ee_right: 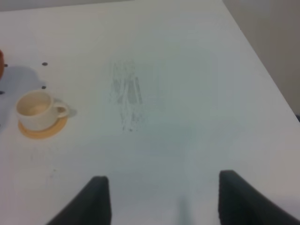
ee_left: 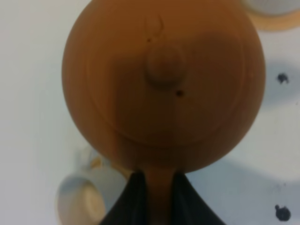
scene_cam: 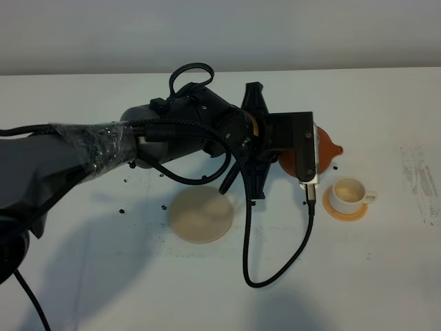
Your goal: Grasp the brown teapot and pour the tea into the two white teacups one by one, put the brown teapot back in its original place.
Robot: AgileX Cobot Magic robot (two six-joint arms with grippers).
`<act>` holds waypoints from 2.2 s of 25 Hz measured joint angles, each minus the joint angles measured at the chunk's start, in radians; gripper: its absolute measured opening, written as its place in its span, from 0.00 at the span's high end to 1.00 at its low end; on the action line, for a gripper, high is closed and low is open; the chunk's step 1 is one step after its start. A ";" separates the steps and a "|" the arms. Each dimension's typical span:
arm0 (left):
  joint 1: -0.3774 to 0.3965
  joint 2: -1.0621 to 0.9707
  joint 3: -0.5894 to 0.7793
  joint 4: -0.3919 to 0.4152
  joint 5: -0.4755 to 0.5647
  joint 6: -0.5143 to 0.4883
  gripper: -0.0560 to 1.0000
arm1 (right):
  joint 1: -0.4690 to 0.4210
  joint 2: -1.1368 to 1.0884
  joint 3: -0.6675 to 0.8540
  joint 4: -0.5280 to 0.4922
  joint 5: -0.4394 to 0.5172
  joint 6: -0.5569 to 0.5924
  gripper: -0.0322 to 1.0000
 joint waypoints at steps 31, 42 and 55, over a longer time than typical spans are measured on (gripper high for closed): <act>-0.039 0.016 0.000 0.176 -0.060 0.051 0.85 | 0.000 0.000 0.000 0.000 0.000 0.000 0.48; -0.049 0.037 0.000 0.285 -0.073 0.053 0.85 | 0.000 0.000 0.000 0.000 0.000 0.000 0.48; -0.066 0.050 0.000 0.394 -0.109 0.053 0.85 | 0.000 0.000 0.000 0.000 0.000 0.000 0.48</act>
